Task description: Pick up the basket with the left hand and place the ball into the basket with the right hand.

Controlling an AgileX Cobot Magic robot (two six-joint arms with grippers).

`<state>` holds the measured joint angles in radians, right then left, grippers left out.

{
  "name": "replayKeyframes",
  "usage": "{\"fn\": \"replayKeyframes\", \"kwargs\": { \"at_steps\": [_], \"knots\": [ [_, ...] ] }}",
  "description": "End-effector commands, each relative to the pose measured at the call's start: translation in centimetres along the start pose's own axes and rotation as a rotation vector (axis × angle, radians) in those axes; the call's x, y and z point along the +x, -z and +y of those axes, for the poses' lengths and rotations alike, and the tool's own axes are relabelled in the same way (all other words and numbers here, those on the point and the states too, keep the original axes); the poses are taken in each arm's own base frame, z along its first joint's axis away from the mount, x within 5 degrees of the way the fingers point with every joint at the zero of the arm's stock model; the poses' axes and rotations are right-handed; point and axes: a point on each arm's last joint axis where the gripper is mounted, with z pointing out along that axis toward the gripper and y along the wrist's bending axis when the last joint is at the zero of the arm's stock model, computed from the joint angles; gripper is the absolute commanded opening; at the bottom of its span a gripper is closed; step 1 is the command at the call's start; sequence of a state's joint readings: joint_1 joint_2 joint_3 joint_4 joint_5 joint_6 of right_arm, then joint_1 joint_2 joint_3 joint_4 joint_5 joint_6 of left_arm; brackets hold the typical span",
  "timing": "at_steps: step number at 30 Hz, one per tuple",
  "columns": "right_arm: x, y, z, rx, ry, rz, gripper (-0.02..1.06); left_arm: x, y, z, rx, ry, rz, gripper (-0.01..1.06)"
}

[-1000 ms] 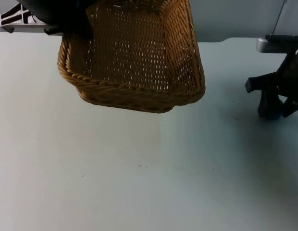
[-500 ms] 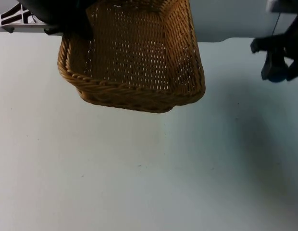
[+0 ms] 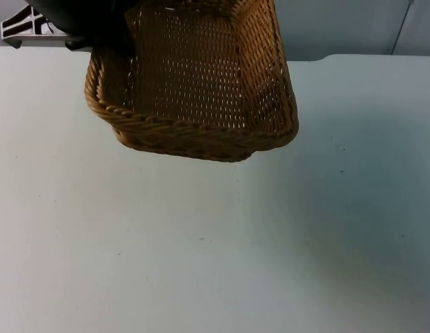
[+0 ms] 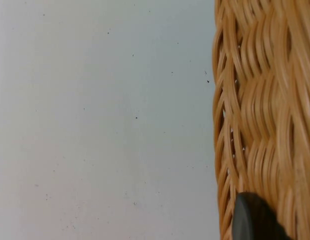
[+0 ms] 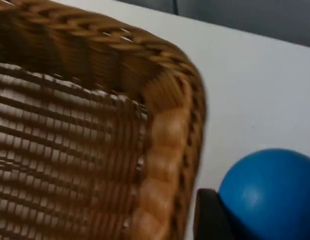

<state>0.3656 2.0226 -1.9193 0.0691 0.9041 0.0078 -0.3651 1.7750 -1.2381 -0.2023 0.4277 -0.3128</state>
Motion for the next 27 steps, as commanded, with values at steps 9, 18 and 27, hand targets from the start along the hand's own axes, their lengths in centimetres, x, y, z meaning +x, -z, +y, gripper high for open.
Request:
{"fn": "replayKeyframes", "kwargs": {
  "at_steps": [9, 18, 27],
  "knots": [
    [-0.8, 0.0, 6.2, -0.095, 0.08, -0.061, 0.21, -0.2, 0.3, -1.0, 0.038, 0.012, -0.037, 0.0],
    [-0.6, -0.9, 7.5, -0.118, 0.094, -0.066, 0.21, -0.2, 0.3, -1.0, 0.038, 0.002, -0.034, 0.0],
    [0.2, -3.0, 8.3, -0.201, 0.081, -0.02, 0.21, -0.2, 0.2, -0.9, 0.037, 0.01, -0.033, 0.0]
  ]
}}
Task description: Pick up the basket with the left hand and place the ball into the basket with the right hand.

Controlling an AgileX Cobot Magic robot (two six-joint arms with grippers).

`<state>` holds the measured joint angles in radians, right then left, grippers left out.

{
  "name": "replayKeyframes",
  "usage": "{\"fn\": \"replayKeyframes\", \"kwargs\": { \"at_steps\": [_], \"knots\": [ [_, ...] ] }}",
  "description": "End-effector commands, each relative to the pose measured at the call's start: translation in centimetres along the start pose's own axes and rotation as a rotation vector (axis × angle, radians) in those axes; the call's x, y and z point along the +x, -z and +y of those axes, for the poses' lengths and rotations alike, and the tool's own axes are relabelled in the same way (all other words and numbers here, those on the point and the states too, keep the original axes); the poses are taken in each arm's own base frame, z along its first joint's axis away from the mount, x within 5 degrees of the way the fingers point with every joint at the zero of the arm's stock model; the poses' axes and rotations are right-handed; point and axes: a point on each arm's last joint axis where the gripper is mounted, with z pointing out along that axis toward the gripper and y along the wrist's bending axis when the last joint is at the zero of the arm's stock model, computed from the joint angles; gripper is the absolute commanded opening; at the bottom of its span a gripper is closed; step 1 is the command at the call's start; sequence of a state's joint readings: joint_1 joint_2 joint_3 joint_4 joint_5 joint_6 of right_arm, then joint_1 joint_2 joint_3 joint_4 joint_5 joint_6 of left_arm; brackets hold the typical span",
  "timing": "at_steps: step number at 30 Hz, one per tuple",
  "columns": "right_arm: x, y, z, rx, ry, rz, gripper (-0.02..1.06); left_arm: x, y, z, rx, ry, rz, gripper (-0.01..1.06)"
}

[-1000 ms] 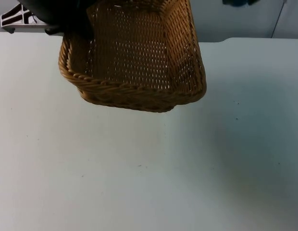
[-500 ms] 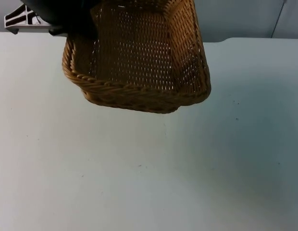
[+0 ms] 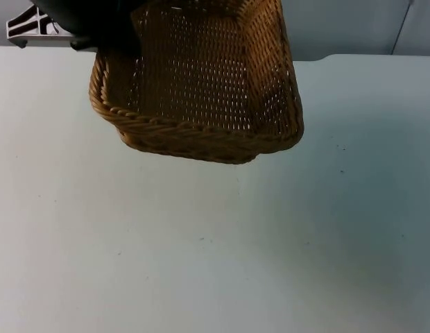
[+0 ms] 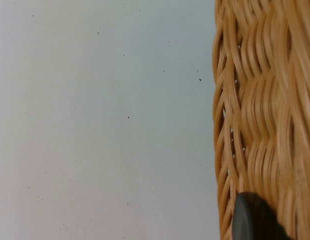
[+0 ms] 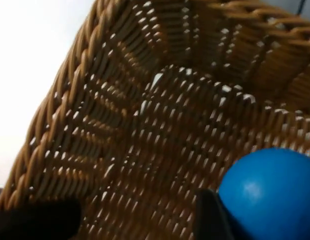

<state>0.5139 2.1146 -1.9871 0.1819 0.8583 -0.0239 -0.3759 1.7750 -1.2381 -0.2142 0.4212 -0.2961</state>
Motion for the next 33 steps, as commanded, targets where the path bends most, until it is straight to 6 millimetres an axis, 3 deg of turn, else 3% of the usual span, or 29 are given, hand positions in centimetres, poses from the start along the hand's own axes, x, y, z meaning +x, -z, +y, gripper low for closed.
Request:
{"fn": "replayKeyframes", "kwargs": {
  "at_steps": [1, 9, 11, 14, 15, 17, 19, 33],
  "knots": [
    [-0.18, -0.27, 0.52, -0.031, 0.007, -0.021, 0.21, -0.34, 0.26, -0.4, 0.02, 0.017, -0.029, 0.0],
    [-0.17, -0.27, 0.53, -0.033, 0.006, -0.02, 0.21, -0.36, 0.2, -0.4, 0.022, 0.019, -0.033, 0.0],
    [-0.02, -0.27, 0.55, -0.035, 0.012, -0.004, 0.27, -0.39, 0.2, -0.41, 0.022, 0.019, -0.035, 0.0],
    [0.27, -0.26, 0.58, -0.039, 0.037, 0.028, 0.56, -0.35, 0.05, -0.37, 0.021, 0.019, -0.033, 0.0],
    [0.27, -0.26, 0.58, -0.039, 0.037, 0.028, 0.56, -0.35, 0.05, -0.37, 0.021, 0.019, -0.033, 0.0],
    [0.45, -0.15, 0.73, -0.055, 0.072, 0.048, 0.91, -0.24, -0.12, -0.31, 0.018, 0.024, -0.024, 0.0],
    [0.51, -0.05, 0.94, -0.078, 0.088, 0.055, 1.04, -0.16, -0.28, -0.26, 0.015, 0.025, -0.018, 0.0],
    [0.48, 0.29, 1.35, -0.118, 0.089, 0.055, 1.02, -0.12, -0.38, -0.23, 0.014, 0.021, -0.016, 0.0]
  ]
}}
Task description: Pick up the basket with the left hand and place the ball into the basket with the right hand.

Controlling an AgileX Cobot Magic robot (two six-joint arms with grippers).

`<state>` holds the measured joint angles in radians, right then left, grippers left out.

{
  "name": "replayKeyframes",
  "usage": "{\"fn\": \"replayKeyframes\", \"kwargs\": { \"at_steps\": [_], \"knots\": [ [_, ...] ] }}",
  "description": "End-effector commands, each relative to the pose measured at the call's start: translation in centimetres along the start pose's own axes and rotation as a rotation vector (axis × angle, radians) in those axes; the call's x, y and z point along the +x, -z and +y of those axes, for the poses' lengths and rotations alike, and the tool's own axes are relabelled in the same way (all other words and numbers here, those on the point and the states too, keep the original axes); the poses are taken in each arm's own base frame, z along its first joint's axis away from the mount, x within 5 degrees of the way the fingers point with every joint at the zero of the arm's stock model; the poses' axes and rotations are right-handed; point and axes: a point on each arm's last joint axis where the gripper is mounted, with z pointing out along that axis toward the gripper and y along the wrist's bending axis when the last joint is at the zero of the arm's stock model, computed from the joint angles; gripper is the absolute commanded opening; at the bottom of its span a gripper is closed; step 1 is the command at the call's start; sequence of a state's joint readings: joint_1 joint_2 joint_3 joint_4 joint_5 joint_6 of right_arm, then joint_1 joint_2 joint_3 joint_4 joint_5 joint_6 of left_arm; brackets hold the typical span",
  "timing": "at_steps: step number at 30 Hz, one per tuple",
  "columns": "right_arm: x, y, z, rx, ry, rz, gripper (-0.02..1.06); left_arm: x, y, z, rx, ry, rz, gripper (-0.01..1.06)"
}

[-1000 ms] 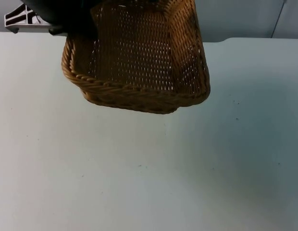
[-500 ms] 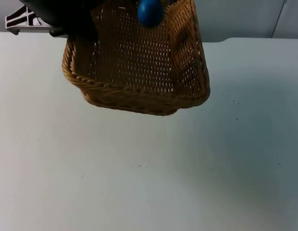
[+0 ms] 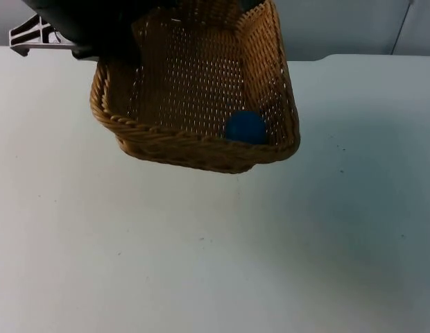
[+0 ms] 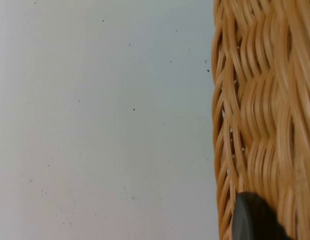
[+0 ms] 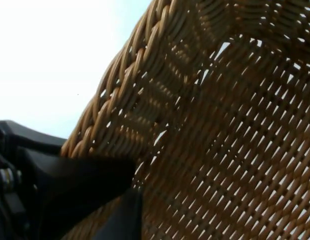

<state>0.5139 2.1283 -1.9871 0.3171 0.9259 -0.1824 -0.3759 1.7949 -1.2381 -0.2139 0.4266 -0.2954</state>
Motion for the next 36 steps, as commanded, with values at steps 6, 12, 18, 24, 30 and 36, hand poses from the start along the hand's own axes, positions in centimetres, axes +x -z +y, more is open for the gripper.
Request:
{"fn": "replayKeyframes", "kwargs": {
  "at_steps": [6, 12, 18, 24, 30, 36],
  "knots": [
    [-0.6, 2.5, 0.1, 0.038, 0.047, -0.027, 1.02, -0.4, 0.4, -0.5, 0.024, 0.02, -0.036, 0.0],
    [-1.0, 6.6, -2.4, 0.08, 0.007, -0.063, 1.01, -0.3, 0.4, -0.4, 0.022, 0.016, -0.029, 0.0],
    [-0.8, 12.2, -6.0, 0.155, -0.032, -0.115, 1.01, -0.3, 0.4, -0.4, 0.021, 0.012, -0.027, 0.0],
    [1.6, 16.3, -9.6, 0.268, -0.063, -0.098, 1.01, -0.3, 0.4, -0.4, 0.017, 0.0, -0.018, 0.0],
    [6.0, 20.8, -11.3, 0.424, -0.115, -0.086, 1.01, -0.3, 0.4, -0.4, 0.017, -0.023, -0.018, 0.0],
    [9.5, 25.5, -8.0, 0.491, -0.141, -0.175, 1.01, -0.2, 0.4, -0.4, 0.016, -0.025, -0.016, 0.0]
  ]
}}
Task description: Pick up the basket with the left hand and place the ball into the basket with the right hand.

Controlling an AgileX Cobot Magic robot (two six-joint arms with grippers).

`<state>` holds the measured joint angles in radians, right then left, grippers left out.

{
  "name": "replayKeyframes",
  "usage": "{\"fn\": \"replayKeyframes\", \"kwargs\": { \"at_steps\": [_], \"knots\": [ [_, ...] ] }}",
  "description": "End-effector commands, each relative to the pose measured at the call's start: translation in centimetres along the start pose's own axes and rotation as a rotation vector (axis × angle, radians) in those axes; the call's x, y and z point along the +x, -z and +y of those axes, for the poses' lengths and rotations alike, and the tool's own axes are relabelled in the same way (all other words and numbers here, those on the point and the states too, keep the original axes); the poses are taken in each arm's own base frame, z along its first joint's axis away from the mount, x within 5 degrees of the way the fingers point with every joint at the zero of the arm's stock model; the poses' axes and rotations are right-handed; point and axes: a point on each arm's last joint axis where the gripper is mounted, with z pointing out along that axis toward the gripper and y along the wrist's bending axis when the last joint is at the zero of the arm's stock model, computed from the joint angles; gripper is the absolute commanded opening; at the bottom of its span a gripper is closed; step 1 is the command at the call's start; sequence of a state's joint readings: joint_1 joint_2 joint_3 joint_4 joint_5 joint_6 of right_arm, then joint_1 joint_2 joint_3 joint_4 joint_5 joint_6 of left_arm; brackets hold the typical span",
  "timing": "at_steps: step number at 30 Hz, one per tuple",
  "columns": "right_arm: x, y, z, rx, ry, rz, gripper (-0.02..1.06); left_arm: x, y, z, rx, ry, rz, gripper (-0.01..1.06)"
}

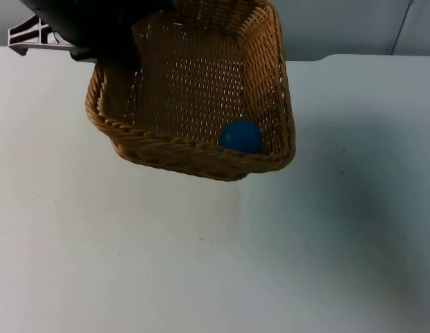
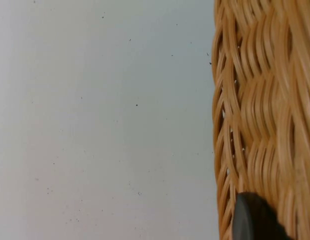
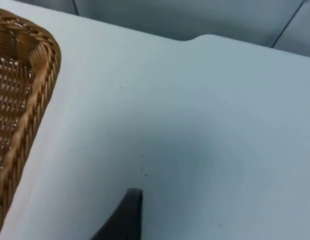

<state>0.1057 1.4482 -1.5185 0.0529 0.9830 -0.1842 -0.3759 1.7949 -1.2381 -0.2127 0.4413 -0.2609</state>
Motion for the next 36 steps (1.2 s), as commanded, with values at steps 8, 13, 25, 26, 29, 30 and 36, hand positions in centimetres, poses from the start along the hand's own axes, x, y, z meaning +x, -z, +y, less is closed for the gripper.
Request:
{"fn": "replayKeyframes", "kwargs": {
  "at_steps": [8, 13, 25, 26, 29, 30, 36],
  "knots": [
    [6.6, 6.7, 0.6, 0.093, -0.038, -0.165, 1.01, -0.4, 0.4, -0.4, 0.021, -0.003, -0.03, 0.0],
    [8.4, 6.0, 0.7, 0.114, -0.061, -0.172, 1.01, -0.4, 0.4, -0.4, 0.021, -0.003, -0.03, 0.0],
    [8.3, 5.8, 0.7, 0.108, -0.067, -0.179, 1.01, -0.3, 0.4, -0.5, 0.034, 0.027, -0.027, 0.0],
    [8.3, 5.8, 0.7, 0.108, -0.067, -0.179, 1.01, -0.3, 0.4, -0.6, 0.043, 0.047, -0.023, 0.0],
    [8.3, 5.8, 0.7, 0.108, -0.067, -0.179, 1.01, -0.2, 0.2, -0.9, 0.06, 0.022, -0.017, 0.0],
    [8.3, 5.8, 0.7, 0.108, -0.067, -0.179, 1.01, -0.1, 0.0, -1.0, 0.067, 0.004, -0.018, 0.0],
    [8.3, 5.8, 0.7, 0.108, -0.067, -0.179, 1.01, 0.2, -2.9, -1.0, 0.104, 0.009, -0.051, 0.0]
  ]
}}
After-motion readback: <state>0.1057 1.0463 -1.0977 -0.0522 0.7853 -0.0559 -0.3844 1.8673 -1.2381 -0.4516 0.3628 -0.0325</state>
